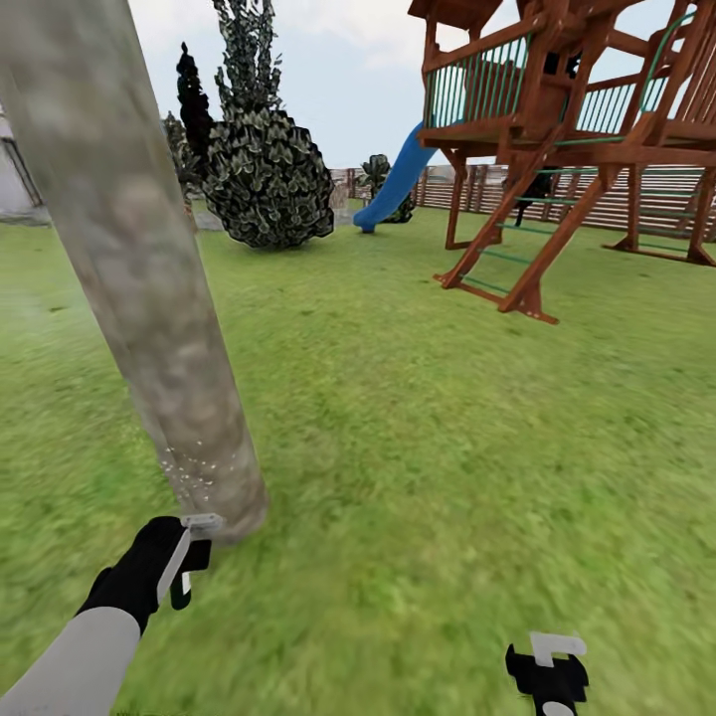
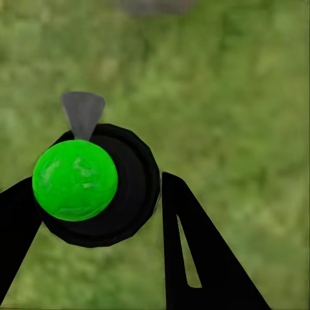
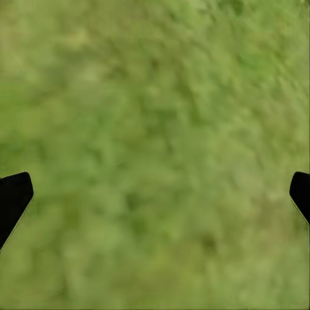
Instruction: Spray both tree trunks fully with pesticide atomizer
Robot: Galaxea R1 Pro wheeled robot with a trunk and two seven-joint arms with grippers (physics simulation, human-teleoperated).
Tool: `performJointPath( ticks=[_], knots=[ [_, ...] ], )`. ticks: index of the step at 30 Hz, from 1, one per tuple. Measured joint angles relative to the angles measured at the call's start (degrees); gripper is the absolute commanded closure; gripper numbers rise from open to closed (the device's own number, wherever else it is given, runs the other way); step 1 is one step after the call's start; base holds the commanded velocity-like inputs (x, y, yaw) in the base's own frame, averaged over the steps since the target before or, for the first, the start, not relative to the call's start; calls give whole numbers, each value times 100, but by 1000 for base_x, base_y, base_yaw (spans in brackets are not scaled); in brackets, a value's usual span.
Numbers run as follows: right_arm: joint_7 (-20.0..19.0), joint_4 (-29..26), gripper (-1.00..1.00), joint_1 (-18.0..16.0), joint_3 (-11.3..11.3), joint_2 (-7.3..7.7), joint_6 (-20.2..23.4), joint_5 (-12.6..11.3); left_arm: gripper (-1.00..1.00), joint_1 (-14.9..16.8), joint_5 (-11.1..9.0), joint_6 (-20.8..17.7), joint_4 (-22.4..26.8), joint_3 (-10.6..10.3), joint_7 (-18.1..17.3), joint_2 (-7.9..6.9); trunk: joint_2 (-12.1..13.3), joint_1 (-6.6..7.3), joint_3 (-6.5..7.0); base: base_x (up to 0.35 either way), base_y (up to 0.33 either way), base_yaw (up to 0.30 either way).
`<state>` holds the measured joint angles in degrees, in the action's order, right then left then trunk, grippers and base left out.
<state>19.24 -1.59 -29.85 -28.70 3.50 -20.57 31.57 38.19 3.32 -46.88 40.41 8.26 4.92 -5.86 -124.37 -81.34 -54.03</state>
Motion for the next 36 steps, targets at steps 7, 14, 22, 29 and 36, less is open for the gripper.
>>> performJointPath(
  ticks=[7,14,22,29,36],
  knots=[
    [0,-1,-100,1,-1,8,-6,0,100,1,-34,25,22,52,130,67,0,-1,0,92,-270,119],
    [0,-1,-100,1,-1,10,-2,0,100,1,-13,33,70,55,135,89,0,0,0,119,-274,12],
    [0,0,-100,0,0,9,-1,-1,100,0,48,28,62,55,413,45,0,0,0,132,-274,256],
    [0,0,-100,0,0,9,1,0,100,0,-45,32,25,40,527,96,0,0,0,153,-261,277],
    [0,-1,-100,0,0,9,0,0,100,0,-39,31,14,34,519,99,0,1,0,203,-227,277]
  ],
)
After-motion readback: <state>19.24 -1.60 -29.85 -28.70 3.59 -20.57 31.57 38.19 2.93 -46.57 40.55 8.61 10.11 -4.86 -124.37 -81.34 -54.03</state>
